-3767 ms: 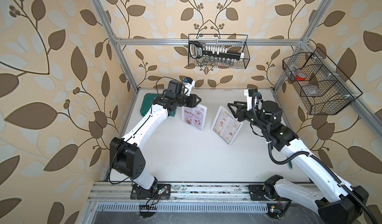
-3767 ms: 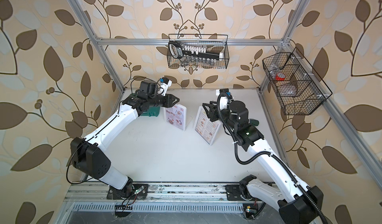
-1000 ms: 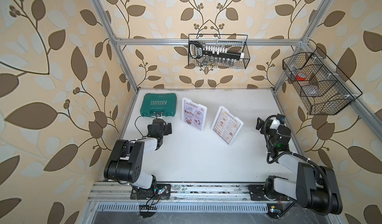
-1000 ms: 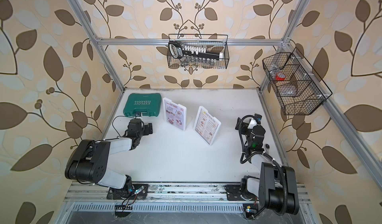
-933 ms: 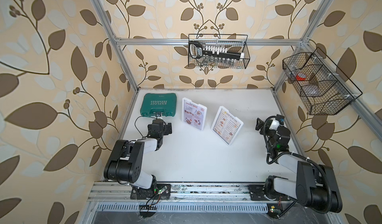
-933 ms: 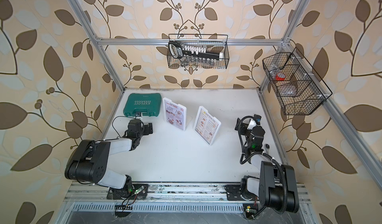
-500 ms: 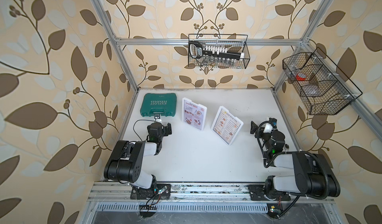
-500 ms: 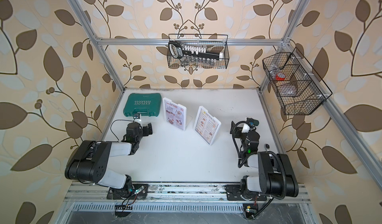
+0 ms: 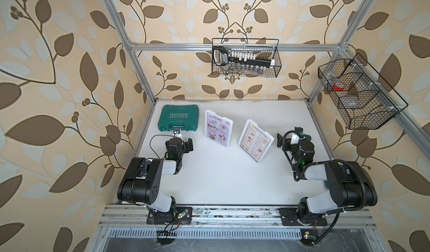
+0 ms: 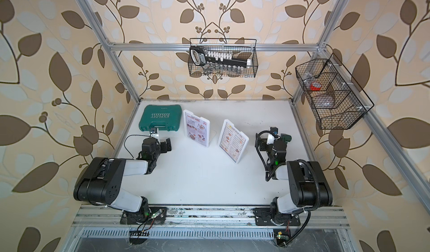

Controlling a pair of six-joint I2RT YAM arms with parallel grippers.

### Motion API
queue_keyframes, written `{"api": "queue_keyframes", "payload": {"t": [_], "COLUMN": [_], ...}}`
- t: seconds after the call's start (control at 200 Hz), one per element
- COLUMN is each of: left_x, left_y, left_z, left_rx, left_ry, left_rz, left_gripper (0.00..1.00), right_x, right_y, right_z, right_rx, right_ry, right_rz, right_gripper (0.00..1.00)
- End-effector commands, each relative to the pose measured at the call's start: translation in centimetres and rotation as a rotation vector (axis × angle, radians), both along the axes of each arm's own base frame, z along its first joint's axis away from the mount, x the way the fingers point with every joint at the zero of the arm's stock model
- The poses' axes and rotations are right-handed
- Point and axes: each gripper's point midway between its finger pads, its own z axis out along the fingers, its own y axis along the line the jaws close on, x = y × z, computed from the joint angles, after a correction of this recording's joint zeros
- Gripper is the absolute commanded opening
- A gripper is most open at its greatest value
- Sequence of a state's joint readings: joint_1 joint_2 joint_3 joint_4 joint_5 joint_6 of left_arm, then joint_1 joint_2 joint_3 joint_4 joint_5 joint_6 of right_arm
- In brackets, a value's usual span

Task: Insert the menus into the narrow rack
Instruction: Reset both arms

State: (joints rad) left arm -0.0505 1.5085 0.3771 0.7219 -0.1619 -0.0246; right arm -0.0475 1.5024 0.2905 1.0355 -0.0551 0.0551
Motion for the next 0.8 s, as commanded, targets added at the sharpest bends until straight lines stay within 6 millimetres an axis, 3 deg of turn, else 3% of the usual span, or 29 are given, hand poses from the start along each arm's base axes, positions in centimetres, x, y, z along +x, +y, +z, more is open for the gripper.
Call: {"api": "queue_keyframes", "payload": {"t": [0.0,0.795], "left_x": [0.63,0.55], "left_y": [0.11,0.1], "left_z": [1.12,1.24], "left_rx": [-0.008,-0.008], "left_ry": [-0.042,-0.046], "left_rz": [-0.006,-0.007], "left_gripper": [0.99,0.99], "right_x": [0.02,0.2], "right_y": [-0.01,0.61], "right_z": [-0.9,-1.04], "right_rx": [-0.014,-0.022], "right_ry": [0.037,0.044], "right_rz": [-0.002,0.03], "right_gripper": [0.99,0.99]}}
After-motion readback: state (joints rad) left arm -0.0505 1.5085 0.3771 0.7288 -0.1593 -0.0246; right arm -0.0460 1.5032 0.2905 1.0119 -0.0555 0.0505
